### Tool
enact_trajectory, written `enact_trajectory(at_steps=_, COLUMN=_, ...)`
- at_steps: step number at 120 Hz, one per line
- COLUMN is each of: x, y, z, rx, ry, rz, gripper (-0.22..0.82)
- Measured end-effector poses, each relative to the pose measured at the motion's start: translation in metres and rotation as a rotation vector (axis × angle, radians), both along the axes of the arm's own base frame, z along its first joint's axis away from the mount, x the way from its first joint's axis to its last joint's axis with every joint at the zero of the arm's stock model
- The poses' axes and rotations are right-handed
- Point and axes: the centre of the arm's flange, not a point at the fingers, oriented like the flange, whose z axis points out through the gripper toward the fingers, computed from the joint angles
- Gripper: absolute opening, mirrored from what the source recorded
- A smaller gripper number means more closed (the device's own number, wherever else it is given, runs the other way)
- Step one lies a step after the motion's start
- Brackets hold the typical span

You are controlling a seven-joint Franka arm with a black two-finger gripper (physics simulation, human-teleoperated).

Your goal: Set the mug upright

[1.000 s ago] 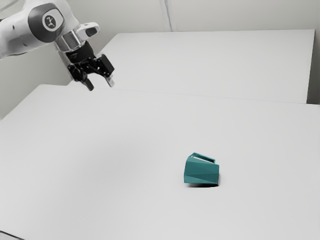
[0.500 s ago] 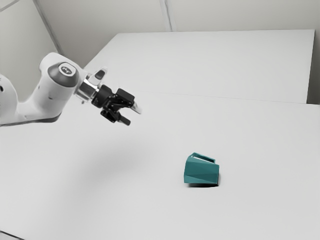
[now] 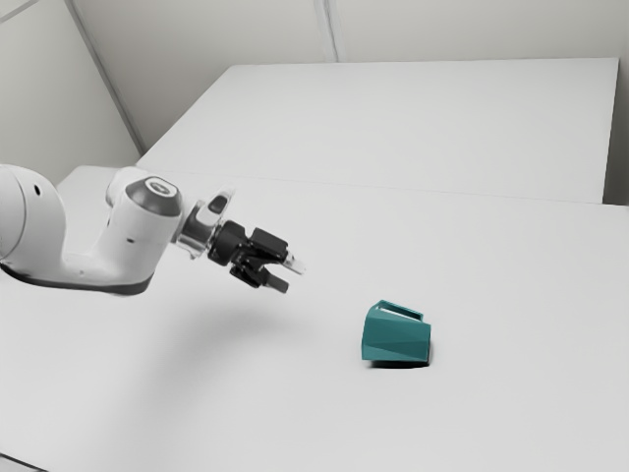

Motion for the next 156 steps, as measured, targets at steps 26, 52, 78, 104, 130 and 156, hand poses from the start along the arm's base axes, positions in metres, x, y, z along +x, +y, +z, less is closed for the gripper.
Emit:
enact_trajectory(at_steps=26, x=0.001, y=-0.024, z=-0.012, rx=0.004, ry=-0.048, rz=-0.071, gripper=0.58)
enact_trajectory(at_steps=52, x=0.006, y=-0.046, z=-0.024, rx=-0.036, ry=-0.051, rz=-0.058, gripper=0.58)
enact_trajectory(at_steps=78, x=0.008, y=-0.073, z=-0.038, rx=-0.063, ry=-0.009, rz=-0.053, gripper=0.58)
enact_trajectory(at_steps=104, x=0.004, y=-0.102, z=-0.049, rx=-0.095, ry=0.029, rz=-0.056, gripper=0.58)
enact_trajectory(at_steps=130, x=-0.004, y=-0.119, z=-0.052, rx=-0.106, ry=0.051, rz=-0.066, gripper=0.58)
enact_trajectory(at_steps=156, x=-0.003, y=-0.133, z=-0.061, rx=-0.114, ry=0.072, rz=-0.072, gripper=0.58)
